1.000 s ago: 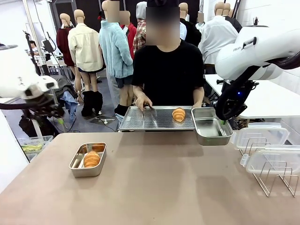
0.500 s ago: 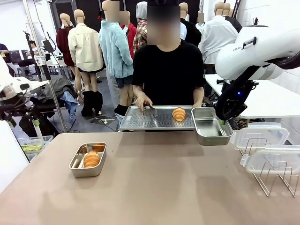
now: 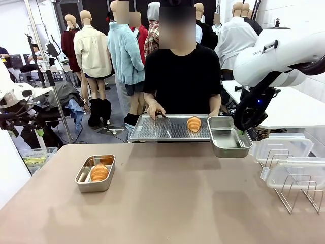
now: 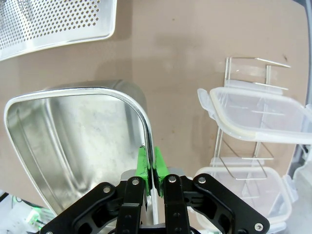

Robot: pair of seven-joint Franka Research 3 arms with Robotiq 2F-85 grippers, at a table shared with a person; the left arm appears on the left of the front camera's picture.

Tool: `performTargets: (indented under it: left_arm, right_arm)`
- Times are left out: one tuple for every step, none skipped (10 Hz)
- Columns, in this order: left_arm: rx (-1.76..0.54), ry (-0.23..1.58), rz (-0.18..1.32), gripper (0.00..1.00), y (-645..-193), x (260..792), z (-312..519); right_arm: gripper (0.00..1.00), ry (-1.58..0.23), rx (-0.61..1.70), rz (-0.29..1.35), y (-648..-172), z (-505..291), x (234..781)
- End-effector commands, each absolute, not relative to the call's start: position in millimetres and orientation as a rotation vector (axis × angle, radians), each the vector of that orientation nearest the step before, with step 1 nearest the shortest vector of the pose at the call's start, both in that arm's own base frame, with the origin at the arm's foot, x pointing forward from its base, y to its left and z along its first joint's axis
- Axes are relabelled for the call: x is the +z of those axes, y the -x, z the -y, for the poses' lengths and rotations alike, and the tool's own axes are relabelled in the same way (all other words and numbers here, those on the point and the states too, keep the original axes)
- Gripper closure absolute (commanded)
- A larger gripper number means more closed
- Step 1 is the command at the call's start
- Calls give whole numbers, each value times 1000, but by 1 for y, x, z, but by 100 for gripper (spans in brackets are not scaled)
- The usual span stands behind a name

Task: Place the bread in airtight containers.
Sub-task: Once an object is inside an Airtight Container , place the container in the center of the table.

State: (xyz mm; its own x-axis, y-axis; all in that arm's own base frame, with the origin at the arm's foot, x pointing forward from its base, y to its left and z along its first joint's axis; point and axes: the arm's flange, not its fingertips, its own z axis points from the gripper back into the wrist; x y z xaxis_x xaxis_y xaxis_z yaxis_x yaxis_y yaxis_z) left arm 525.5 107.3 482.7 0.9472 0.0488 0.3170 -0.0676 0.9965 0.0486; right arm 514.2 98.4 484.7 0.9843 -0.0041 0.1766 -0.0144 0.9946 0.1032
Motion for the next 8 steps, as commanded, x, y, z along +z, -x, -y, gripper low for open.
performTargets:
  left_arm:
    - [67,-77,322,0,-525,485,-106]
    - [67,-77,322,0,-525,485,-106]
    - [67,-77,322,0,-525,485,-106]
    - [67,-77,322,0,-525,485,-106]
    - [67,-77,322,0,-525,485,-106]
    - [67,-77,322,0,-525,485,-106]
    - [67,-77,322,0,-525,485,-106]
    - [67,-77,322,0,-525,485,-106]
  right_arm:
    - [100,-106,4,184,-513,-98,488]
    - [100,-106,4,184,-513,-98,488]
    - [100,-106,4,184,-513,-98,488]
    - [100,-106,4,184,-513,-98,488]
    - [100,-106,4,184,-513,-98,488]
    - [100,-106,4,184,-513,-98,488]
    - [100,-106,4,184,-513,-98,488]
    - [100,-106,4,184,-513,-98,488]
